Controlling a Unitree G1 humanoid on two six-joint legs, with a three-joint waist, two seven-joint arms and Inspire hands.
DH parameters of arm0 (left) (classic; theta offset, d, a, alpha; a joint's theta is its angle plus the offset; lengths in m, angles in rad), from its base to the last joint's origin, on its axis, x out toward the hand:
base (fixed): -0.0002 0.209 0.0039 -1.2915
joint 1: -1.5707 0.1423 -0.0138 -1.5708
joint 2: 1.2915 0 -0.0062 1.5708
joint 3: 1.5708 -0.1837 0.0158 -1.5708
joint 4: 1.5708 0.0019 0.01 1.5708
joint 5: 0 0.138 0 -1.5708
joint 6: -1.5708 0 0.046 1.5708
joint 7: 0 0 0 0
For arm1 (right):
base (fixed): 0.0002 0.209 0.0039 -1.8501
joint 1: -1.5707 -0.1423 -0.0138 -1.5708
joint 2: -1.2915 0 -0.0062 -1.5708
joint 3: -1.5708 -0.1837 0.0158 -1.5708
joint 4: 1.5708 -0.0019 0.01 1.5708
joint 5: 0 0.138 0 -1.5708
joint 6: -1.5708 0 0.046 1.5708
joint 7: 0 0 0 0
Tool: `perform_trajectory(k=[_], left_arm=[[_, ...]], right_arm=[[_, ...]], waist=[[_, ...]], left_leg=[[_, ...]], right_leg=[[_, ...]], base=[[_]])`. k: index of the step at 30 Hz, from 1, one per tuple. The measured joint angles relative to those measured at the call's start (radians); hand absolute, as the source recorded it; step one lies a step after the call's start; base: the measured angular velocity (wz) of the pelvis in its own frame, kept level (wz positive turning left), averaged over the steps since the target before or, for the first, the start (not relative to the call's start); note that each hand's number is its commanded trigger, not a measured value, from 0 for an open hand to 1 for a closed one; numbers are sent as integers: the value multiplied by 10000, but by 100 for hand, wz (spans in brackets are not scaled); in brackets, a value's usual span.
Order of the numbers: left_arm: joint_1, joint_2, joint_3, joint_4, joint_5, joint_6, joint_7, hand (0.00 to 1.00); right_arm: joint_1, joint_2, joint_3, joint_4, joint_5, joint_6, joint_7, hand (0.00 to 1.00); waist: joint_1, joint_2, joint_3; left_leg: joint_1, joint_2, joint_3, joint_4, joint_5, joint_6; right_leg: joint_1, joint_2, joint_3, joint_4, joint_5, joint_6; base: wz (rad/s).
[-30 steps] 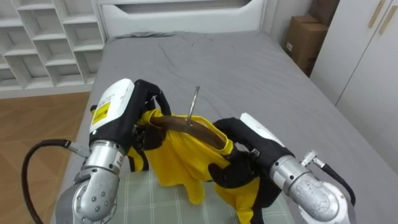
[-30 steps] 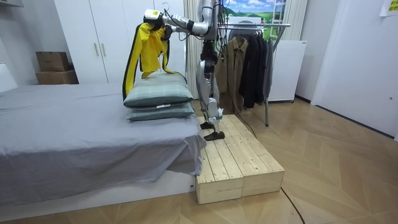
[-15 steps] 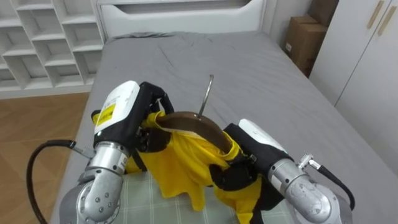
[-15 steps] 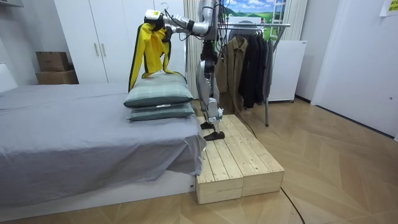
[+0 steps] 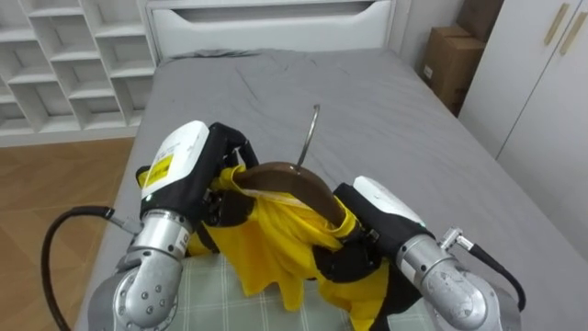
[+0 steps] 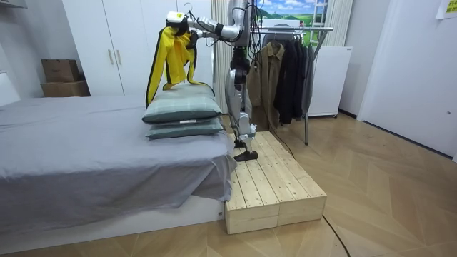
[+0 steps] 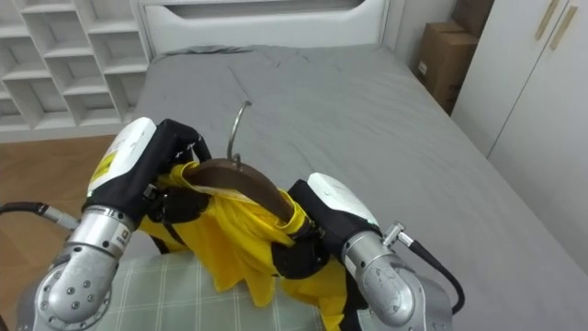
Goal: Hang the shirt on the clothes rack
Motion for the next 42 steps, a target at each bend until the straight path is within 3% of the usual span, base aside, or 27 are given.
perform_trajectory(k=[4,5,6,7,14,20,29,42], left_arm=[[0,0,9,0,0,0,-48,100],[0,0,12,0,0,0,-64,86],[0,0,15,0,0,0,-81,54],[0,0,15,0,0,0,-93,0],[-1,-38,31,-2,-13,-5,-112,0],[-18,-330,37,-45,-907,-41,-112,0],[-32,-469,37,-45,-1337,-41,-115,0],[-32,-477,55,-45,-2056,-42,-68,0]], right_arm=[[0,-1,0,0,-15,-1,11,100],[0,-5,-1,0,-15,-1,18,100],[0,-12,-1,1,-16,-1,24,100],[0,-15,-1,1,-16,-1,27,100],[1,-12,-2,59,-13,0,143,100],[1,19,-19,373,8,9,300,100],[1,29,-31,376,7,13,562,100],[1,29,-128,376,5,13,568,100]], waist=[[1,-2,1],[1,-2,1],[1,-2,1],[0,-2,1],[0,-2,1],[11,-1,1],[14,1,1],[14,9,1]], left_leg=[[0,-2,0,-1,0,0],[0,-1,0,-1,0,0],[0,-1,0,-1,0,0],[0,-1,0,-1,0,0],[-1,-2,1,-1,0,0],[-3,-4,3,0,0,0],[-87,-3,6,17,0,0],[-79,-2,5,17,0,0]], right_leg=[[0,-2,0,-2,0,0],[0,-2,0,-2,0,0],[0,-1,-1,-3,0,0],[0,-1,-1,-3,0,0],[-1,-2,0,-3,0,0],[-5,-2,2,1,-1,1],[-82,0,3,14,-1,1],[-72,1,4,17,-1,1]], base=[[0],[0],[0],[0],[0],[0],[0],[0]])
